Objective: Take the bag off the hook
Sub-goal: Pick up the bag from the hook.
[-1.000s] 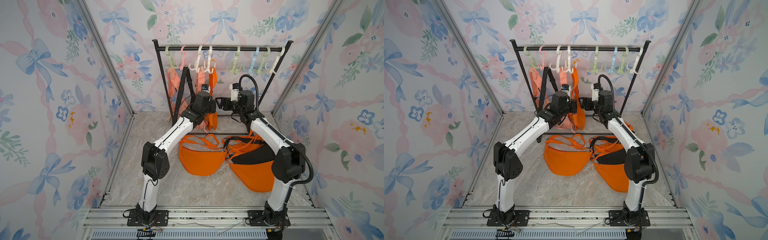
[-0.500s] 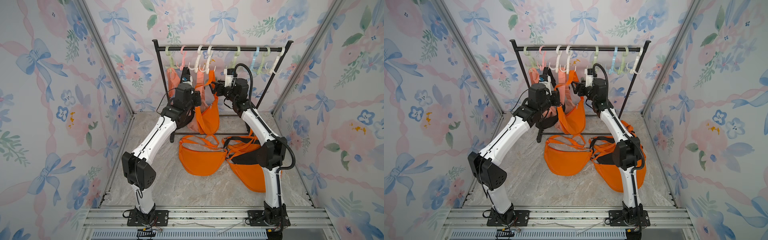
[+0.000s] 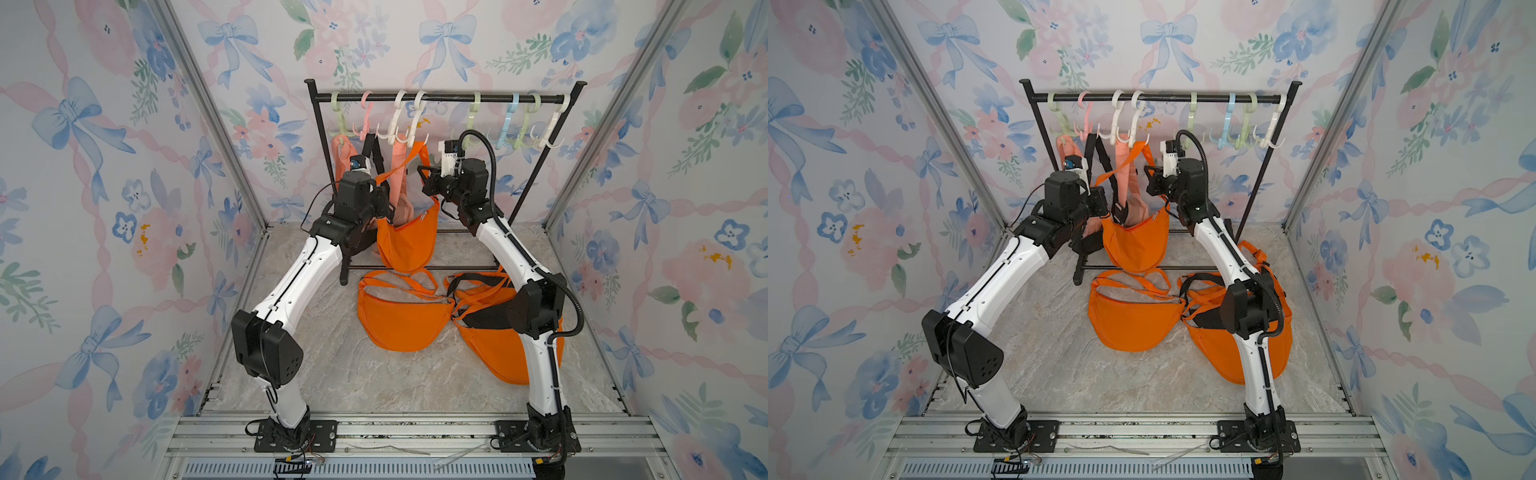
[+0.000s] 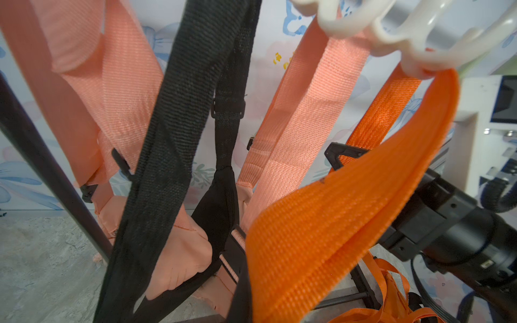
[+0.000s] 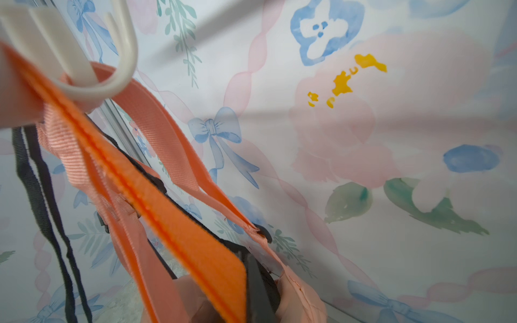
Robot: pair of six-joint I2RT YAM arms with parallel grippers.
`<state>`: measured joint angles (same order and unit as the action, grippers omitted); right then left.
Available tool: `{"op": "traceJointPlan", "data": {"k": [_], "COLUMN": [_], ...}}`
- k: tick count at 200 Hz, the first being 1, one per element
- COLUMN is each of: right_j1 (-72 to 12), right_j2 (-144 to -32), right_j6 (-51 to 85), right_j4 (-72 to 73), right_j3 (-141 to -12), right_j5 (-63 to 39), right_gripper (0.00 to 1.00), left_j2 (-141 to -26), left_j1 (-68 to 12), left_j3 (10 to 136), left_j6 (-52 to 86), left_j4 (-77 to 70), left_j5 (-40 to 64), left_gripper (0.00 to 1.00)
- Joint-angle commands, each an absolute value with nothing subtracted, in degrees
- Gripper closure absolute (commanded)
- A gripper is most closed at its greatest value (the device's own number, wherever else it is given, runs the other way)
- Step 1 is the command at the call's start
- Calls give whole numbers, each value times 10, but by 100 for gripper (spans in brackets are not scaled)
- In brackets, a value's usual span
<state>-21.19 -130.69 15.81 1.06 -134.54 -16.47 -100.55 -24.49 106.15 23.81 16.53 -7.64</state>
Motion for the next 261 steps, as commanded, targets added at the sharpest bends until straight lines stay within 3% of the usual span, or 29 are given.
{"op": "traceJointPlan", "data": {"k": [1, 134, 197, 261], "right_j1": [-215, -215, -244, -326], "right_j2": [-1264, -1204, -1004, -793], "right_j6": [151, 96, 17, -47], "right_j4": [-2, -57, 24, 4], "right_j3": [-1342, -1416, -1154, -950], "right_j5": [-140, -51, 29, 145], "right_gripper": [100, 100, 100, 100], "left_j2": [-1009, -1063, -1028, -915], "left_j1": [-241, -283, -294, -311], "left_j3": [1090, 1207, 1178, 1036], "left_j6": [243, 224, 220, 238], "left_j4": [163, 173, 178, 176], "left_j5": [-55, -42, -44, -66], "left_gripper": [100, 100, 100, 100]}}
